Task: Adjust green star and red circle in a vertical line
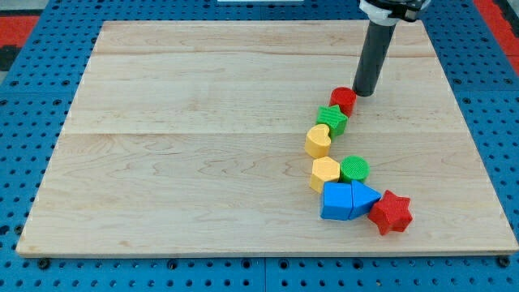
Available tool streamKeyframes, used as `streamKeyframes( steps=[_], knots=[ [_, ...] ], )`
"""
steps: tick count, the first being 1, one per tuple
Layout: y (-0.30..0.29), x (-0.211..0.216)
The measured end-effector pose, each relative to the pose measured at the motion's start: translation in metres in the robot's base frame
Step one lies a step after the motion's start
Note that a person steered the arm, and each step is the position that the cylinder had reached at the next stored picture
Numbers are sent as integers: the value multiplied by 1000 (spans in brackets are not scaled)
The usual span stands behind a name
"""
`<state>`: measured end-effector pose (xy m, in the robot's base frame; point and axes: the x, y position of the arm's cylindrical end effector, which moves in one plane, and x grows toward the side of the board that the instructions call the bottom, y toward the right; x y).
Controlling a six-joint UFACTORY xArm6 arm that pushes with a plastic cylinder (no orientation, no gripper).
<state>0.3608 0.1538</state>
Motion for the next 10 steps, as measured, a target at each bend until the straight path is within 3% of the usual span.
streamKeyframes(
  steps=[1,2,5,6,7,10],
  knots=[
    [41,43],
    [12,65],
    [-29,37],
    [-16,37],
    [3,71],
    [-50,70]
  ],
)
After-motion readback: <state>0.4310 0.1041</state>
